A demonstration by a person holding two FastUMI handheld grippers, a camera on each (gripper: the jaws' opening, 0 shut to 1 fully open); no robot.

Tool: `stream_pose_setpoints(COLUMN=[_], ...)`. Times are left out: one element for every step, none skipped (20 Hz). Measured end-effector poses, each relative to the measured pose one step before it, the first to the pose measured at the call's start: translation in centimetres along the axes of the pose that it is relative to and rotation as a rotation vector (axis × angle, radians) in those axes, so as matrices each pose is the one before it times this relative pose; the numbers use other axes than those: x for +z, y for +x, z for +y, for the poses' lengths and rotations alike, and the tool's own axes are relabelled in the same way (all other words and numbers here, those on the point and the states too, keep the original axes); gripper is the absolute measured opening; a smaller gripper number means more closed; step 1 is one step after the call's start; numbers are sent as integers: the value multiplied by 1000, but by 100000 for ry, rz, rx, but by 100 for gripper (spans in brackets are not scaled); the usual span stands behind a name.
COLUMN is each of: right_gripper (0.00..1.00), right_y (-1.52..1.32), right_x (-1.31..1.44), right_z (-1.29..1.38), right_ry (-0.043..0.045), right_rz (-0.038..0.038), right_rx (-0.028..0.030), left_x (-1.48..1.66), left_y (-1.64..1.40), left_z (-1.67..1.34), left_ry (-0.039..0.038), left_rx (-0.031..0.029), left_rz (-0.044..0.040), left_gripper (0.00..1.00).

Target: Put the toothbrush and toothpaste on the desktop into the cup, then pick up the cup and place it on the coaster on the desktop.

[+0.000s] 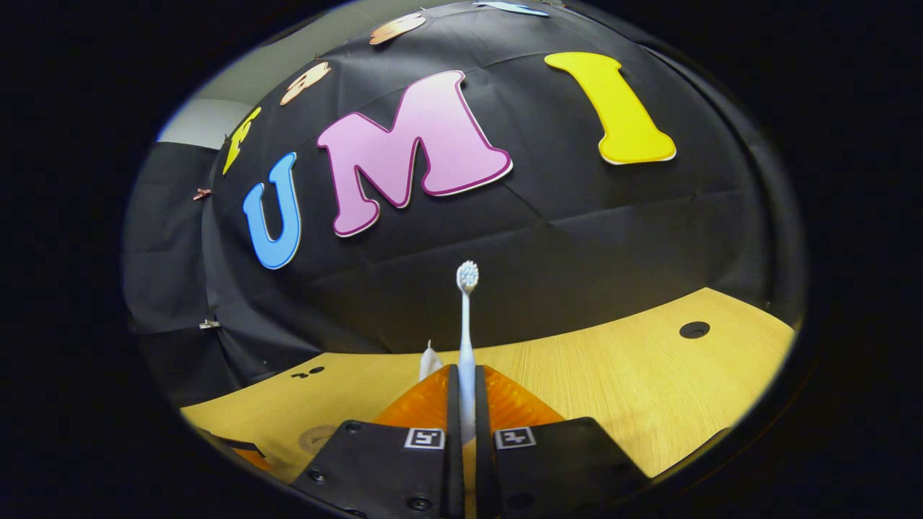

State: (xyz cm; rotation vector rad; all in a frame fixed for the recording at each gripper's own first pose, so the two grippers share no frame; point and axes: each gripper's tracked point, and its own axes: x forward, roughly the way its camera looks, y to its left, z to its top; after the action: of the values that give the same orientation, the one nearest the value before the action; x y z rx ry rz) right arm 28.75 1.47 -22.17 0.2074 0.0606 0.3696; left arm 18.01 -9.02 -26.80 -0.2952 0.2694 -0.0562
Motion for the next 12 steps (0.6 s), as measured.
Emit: stream_pose_setpoints(right_gripper=[16, 21, 30, 35, 42, 42, 49, 51, 67, 83, 96, 96], right_y=[-412, -239, -484, -584, -596, -474, -509, -551, -275, -107, -227, -278], right_x=[-603, -478, -271, 85, 171, 96, 59, 42, 127, 363, 450, 220], right_z=[99, 73, 48, 199, 150, 89, 304, -32, -86, 84, -52, -76], right_ry=[-746, -771, -272, 438, 628, 550, 573, 334, 274, 78, -281, -131], right_rz=[1513, 1096, 764, 11, -252, 51, 913, 1345, 1399, 1352, 1785, 2585], right_rx=[279, -134, -35, 354, 74, 49, 686, -236, -1030, -518, -778, -1201], left_x=[-36, 24, -45, -8, 39, 75, 4, 76, 33, 195, 88, 72], left_y=[80, 54, 14, 53, -130, -14, -72, -126, -97, -178, -117, -247], left_z=[-71, -98, 19, 39, 50, 78, 120, 49, 143, 84, 135, 188], left_ry=[260, 174, 40, -54, -29, 5, -13, 19, -94, -163, -143, -86], left_rx=[-148, -139, -143, 58, 125, 276, 147, 358, 299, 177, 359, 684], left_rz=[133, 58, -37, -27, 29, -55, 54, -113, -204, -254, -187, 140], left_gripper=[90, 90, 90, 90, 90, 90, 90, 90, 90, 90, 90, 90])
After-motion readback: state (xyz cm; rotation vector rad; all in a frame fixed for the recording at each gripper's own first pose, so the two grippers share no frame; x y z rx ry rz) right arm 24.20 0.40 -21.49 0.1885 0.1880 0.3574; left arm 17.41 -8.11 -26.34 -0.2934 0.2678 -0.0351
